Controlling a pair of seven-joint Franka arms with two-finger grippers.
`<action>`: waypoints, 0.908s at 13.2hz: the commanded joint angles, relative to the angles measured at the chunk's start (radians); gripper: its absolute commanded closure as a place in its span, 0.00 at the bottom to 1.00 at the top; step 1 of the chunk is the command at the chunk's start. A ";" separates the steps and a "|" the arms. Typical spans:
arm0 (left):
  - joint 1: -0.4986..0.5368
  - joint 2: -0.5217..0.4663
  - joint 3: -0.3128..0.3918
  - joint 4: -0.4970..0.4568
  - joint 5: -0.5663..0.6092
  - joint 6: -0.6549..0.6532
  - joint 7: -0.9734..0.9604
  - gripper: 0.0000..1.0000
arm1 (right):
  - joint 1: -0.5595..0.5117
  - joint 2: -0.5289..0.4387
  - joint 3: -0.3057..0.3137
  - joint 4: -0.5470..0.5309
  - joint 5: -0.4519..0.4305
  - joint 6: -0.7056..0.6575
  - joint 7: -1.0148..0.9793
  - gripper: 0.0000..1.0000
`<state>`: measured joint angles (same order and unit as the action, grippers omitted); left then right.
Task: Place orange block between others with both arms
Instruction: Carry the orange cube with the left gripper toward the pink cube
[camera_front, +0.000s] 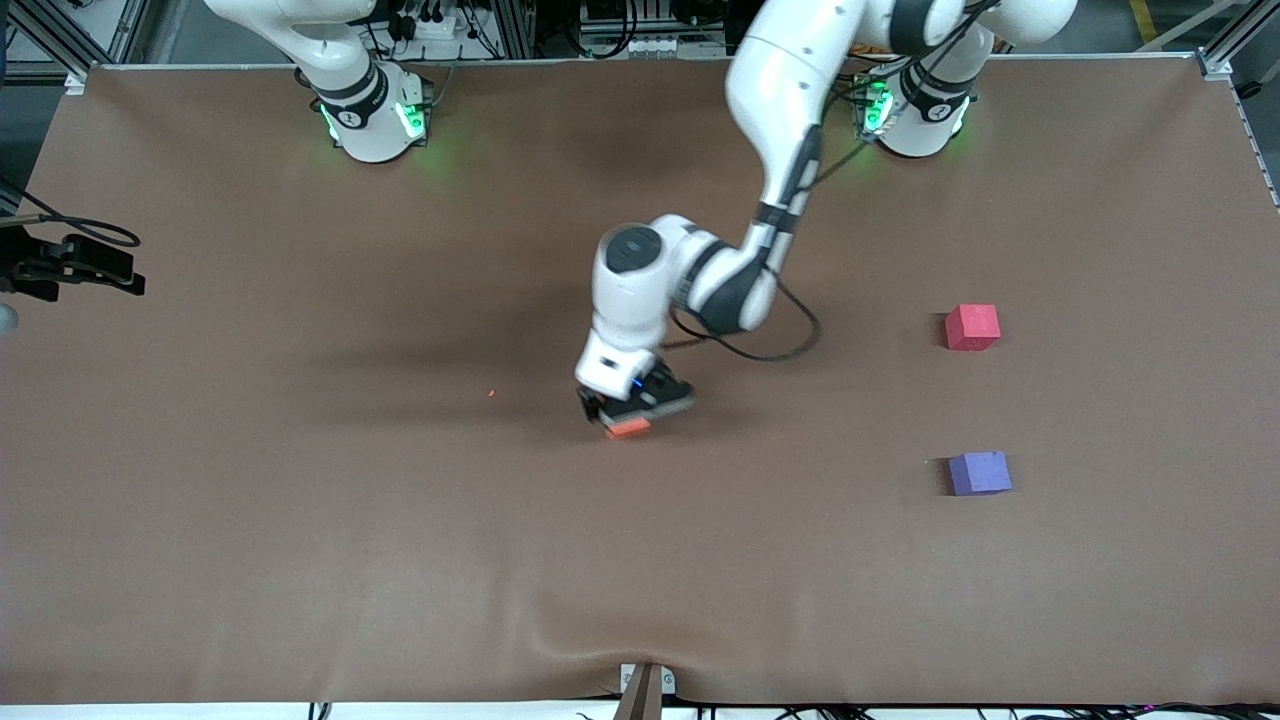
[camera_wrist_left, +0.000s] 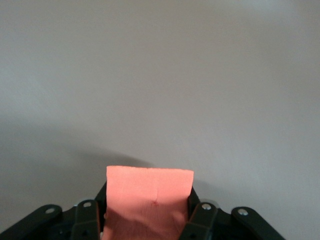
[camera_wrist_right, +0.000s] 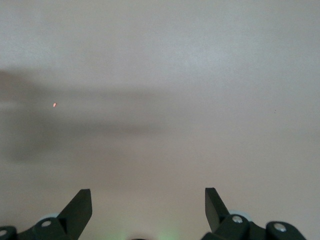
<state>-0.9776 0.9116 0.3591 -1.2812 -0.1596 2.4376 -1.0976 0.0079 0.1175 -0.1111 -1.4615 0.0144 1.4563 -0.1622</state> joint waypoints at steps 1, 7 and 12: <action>0.114 -0.037 -0.017 -0.024 0.026 -0.034 0.021 1.00 | -0.006 0.013 0.004 0.041 -0.022 -0.011 0.001 0.00; 0.388 -0.088 -0.015 -0.027 0.031 -0.170 0.299 1.00 | -0.005 0.013 0.004 0.041 -0.021 -0.011 0.000 0.00; 0.574 -0.212 -0.015 -0.198 0.038 -0.183 0.594 1.00 | -0.005 0.013 0.002 0.041 -0.022 -0.011 -0.003 0.00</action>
<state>-0.4495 0.8214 0.3607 -1.3392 -0.1558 2.2635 -0.6048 0.0074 0.1175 -0.1124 -1.4482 0.0131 1.4565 -0.1622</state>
